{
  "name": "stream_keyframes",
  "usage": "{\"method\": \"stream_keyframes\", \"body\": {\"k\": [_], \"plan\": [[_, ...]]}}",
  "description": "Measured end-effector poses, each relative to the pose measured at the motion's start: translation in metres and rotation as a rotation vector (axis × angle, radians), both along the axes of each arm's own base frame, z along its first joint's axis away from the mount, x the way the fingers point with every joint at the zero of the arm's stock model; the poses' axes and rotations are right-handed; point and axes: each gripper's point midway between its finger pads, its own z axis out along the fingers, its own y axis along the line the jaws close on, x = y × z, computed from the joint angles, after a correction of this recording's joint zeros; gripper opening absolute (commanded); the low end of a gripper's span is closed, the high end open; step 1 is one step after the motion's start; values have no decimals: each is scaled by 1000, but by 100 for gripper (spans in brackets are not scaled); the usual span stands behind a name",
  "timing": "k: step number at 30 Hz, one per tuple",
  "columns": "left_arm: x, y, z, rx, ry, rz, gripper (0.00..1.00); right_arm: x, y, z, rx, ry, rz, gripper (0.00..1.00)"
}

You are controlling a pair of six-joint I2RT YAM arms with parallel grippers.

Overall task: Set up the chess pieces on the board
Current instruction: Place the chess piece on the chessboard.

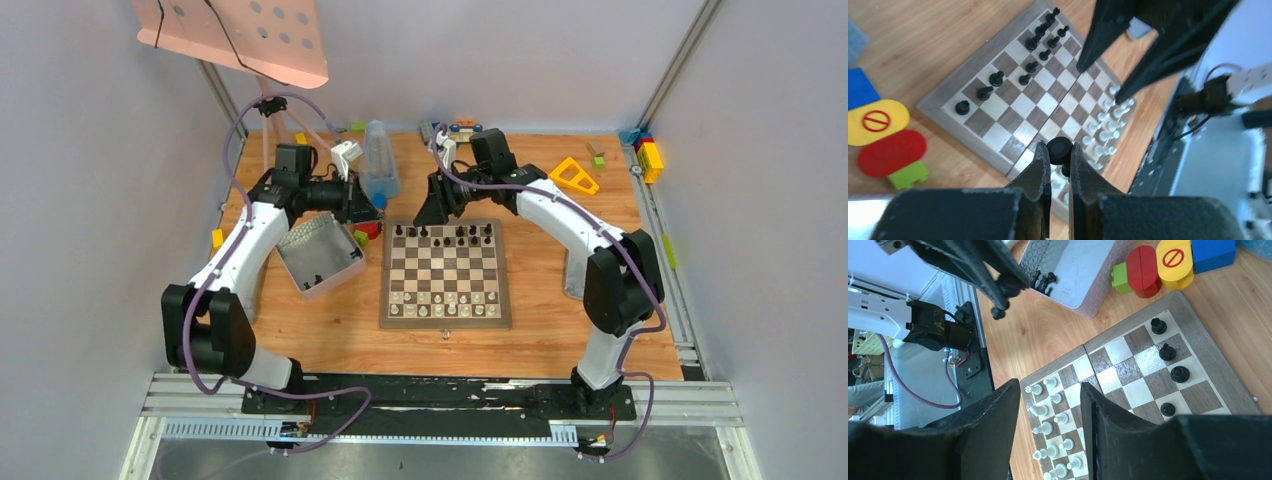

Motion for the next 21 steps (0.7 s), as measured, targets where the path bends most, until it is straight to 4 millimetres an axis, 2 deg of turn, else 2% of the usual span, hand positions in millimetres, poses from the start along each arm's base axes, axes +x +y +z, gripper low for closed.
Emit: {"method": "stream_keyframes", "body": {"k": [7,13,21], "plan": [[29,-15,-7,-151,174,143,0,0,6,8,59,13,-17,62],[49,-20,-15,-239,301,281,0,4,12,16,101,44,-34,65],[54,-26,-23,-294,405,372,0,17,23,7,107,107,-50,65]]}}
